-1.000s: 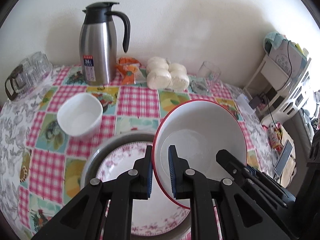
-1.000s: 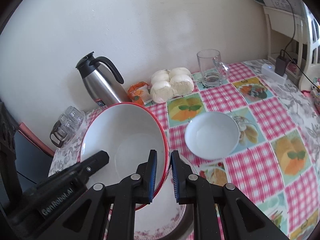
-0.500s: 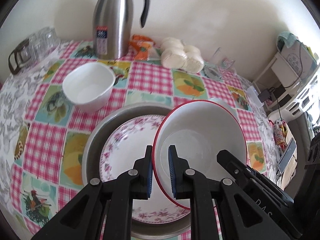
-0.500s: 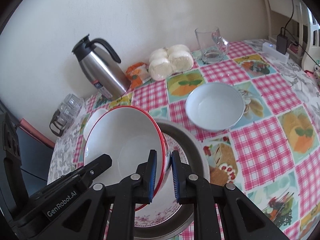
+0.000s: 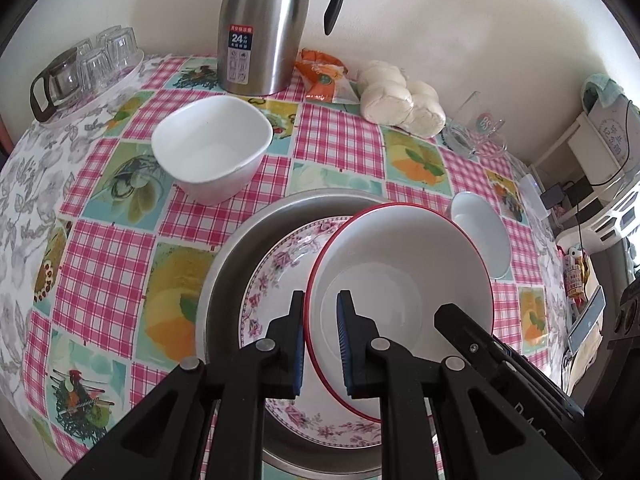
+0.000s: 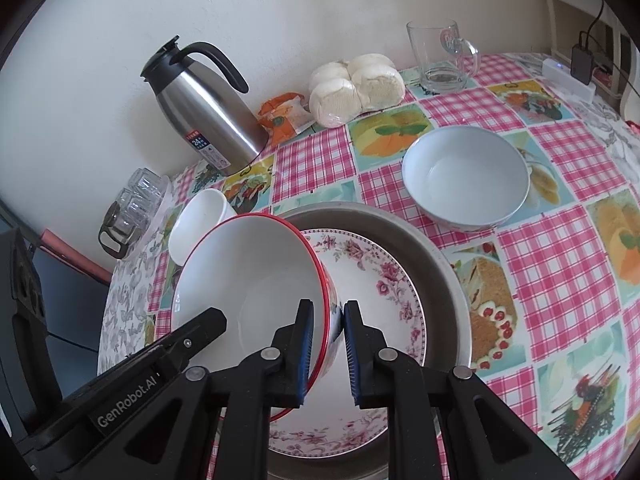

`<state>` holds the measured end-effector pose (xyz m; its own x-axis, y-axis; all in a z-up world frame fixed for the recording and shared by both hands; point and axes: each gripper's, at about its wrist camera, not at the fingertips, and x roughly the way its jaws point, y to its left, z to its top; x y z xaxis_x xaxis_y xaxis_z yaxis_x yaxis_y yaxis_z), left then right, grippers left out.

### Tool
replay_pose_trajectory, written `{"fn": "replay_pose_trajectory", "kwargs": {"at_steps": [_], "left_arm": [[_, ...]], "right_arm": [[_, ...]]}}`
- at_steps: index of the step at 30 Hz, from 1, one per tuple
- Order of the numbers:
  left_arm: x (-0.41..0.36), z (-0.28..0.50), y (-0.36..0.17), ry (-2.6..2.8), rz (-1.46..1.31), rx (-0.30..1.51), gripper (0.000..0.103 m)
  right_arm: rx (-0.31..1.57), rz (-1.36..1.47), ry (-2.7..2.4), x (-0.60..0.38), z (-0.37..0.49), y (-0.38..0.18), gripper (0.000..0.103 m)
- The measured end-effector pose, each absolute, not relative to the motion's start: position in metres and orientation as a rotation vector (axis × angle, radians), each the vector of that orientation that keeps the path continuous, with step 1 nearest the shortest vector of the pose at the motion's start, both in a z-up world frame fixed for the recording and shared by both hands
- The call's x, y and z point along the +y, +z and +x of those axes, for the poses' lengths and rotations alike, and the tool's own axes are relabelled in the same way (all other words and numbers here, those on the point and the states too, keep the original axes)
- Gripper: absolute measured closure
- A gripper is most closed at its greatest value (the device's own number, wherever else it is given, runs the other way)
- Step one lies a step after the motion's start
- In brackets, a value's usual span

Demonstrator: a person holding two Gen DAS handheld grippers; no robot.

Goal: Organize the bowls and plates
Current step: 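Lower the red-rimmed bowl into the floral plate with both grippers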

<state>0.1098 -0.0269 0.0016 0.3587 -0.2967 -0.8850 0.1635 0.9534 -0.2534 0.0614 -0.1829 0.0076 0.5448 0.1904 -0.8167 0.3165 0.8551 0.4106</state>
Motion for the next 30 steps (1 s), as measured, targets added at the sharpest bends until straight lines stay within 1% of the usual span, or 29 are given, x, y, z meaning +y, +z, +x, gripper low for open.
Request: {"fn": "replay_pose_trajectory", "kwargs": {"at_steps": [17, 30], "left_arm": [[-0.033, 0.115, -0.017, -0.301, -0.121, 1.228, 0.088], [-0.038, 0.116, -0.018, -0.317, -0.116, 1.218, 0.088]], "right_arm": [[1.064, 0.577, -0.096, -0.188, 0.066, -0.007, 0.084], [1.093, 0.599, -0.1, -0.192, 0.068, -0.015, 0.084]]}}
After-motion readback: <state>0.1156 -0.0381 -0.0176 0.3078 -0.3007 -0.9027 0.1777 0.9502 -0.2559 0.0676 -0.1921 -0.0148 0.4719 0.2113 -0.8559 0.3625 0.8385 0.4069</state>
